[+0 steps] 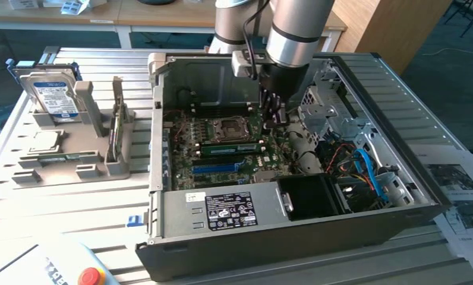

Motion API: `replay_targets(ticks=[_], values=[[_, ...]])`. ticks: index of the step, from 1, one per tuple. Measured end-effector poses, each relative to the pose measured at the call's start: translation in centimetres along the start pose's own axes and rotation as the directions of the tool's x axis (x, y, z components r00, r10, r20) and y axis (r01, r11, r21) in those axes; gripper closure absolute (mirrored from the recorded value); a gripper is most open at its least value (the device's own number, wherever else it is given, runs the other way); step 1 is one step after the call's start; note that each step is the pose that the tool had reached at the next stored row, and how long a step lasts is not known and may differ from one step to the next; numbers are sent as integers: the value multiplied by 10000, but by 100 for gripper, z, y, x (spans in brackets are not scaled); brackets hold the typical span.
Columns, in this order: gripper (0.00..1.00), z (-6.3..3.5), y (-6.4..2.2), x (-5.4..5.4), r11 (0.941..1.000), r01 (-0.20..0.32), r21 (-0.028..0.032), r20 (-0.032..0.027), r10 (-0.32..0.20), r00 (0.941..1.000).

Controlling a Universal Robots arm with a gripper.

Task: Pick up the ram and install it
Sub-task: 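Press down the ram until it locks into place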

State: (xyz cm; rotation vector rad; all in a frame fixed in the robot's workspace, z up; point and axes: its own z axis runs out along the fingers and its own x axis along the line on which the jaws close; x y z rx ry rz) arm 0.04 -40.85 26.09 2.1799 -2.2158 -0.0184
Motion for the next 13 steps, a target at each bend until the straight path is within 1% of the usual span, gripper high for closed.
replay_targets(ticks=[4, 9, 13], values=[[90, 56, -2, -1, 10000, 0, 0, 0, 0, 10000], [90, 57, -2, -1, 10000, 0, 0, 0, 0, 10000], [90, 84, -3, -2, 10000, 0, 0, 0, 0, 10000]])
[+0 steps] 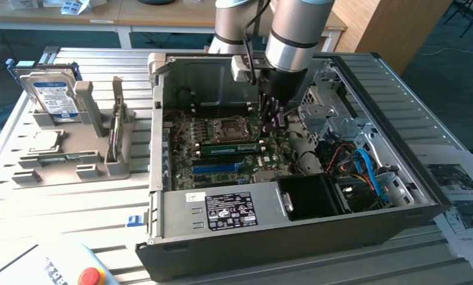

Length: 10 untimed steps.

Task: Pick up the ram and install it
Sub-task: 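Press down the ram until it locks into place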

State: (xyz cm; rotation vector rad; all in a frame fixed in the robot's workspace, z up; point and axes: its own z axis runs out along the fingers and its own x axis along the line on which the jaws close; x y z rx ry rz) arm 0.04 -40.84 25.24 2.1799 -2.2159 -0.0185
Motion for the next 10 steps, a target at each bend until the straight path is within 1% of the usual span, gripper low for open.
replay_targets(ticks=[10], values=[[90, 126, -4, -2, 10000, 0, 0, -1, 0, 10000]])
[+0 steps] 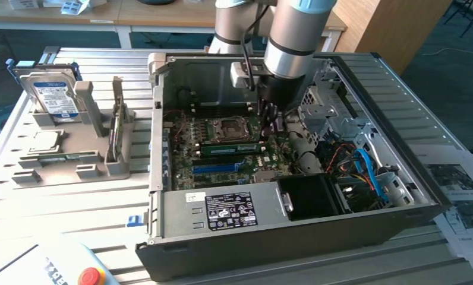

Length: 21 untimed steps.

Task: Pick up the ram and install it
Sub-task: 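Press down the ram until it locks into place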

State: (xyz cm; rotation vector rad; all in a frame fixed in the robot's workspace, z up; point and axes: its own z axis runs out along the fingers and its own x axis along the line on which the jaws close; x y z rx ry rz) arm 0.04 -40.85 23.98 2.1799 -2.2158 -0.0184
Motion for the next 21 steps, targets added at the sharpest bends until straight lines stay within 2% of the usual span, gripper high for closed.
replay_targets(ticks=[3, 21], values=[[90, 35, -1, -1, 10000, -1, 0, 0, 1, 10000], [90, 100, -3, -2, 10000, 0, 1, 3, 0, 10000]])
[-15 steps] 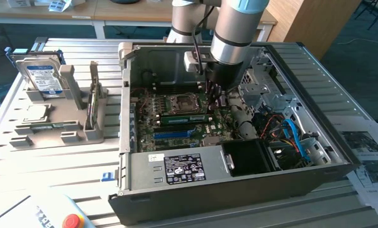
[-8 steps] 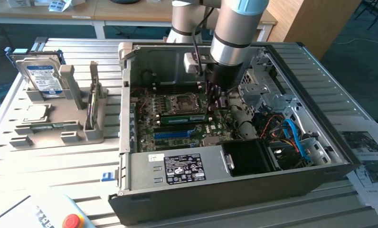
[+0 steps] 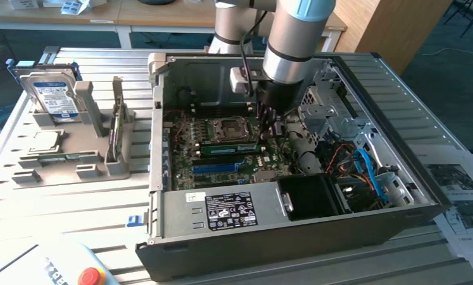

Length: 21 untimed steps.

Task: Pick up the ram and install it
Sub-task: 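Press down the ram until it locks into place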

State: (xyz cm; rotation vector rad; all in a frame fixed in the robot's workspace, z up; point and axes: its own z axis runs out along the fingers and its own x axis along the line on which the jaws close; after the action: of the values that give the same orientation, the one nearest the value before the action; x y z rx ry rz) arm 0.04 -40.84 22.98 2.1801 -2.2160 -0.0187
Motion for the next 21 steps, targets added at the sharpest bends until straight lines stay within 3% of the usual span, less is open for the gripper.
replay_targets(ticks=[21], values=[[90, 32, -1, 0, 10000, -1, 0, -1, 1, 10000]])
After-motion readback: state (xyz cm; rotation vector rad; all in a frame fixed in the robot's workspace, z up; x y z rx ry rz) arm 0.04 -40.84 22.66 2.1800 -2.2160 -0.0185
